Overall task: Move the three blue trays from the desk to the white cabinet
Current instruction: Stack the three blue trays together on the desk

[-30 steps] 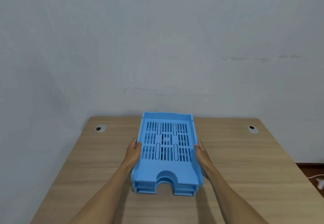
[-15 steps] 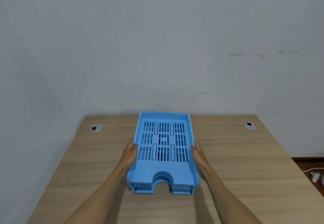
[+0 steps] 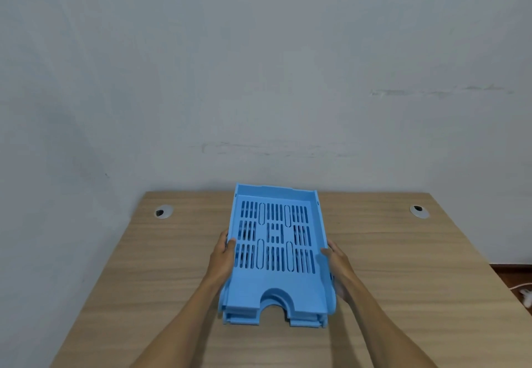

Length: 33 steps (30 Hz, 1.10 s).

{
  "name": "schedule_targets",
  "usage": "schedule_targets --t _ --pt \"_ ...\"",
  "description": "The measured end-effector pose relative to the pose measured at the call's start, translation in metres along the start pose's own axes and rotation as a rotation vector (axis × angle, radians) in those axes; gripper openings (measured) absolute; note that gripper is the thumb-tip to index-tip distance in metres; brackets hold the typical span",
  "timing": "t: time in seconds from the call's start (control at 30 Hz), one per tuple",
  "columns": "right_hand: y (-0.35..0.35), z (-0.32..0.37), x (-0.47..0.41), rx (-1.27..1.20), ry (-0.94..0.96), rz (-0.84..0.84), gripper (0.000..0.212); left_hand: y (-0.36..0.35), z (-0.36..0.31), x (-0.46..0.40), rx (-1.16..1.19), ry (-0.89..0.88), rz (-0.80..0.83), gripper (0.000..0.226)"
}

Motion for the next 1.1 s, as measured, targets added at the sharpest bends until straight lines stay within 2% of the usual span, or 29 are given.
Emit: schedule_targets --t 0.2,0.47,0.7,0.93,1.0,1.1 --pt "-0.001 0.022 0.009 -0.017 0.039 0.031 0.041 0.004 0.002 -0.001 0.034 0.034 -0.003 0.047" --pt "0.003 0.045 0.016 0.057 0.130 -0.013 0.043 0.001 -0.004 0.005 0.036 0.050 -0.013 0.055" --pt "0.005 0.008 0.009 -0.012 0.053 -0.009 0.041 -0.001 0.000 0.011 0.012 0.024 0.005 0.049" --pt "0.007 0.007 0.008 -0.004 0.066 0.020 0.045 0.005 0.002 0.008 0.025 0.078 0.074 0.059" --pt "0.008 0.004 0.008 -0.002 0.065 0.053 0.047 0.010 -0.001 0.009 0.072 0.122 0.094 0.060" --pt "0.009 -0.004 0.009 -0.030 0.006 0.145 0.058 0.016 -0.002 0.021 0.301 0.152 0.178 0.060"
Point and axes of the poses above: each hand's wrist, its own x-axis away from the middle knuckle, its own y-axis out of the back of the hand, z = x × y, the point moved 1 cm from there along -x, towards the middle knuckle, and after that the axes turned 10 degrees about -y, right-handed, at the moved point
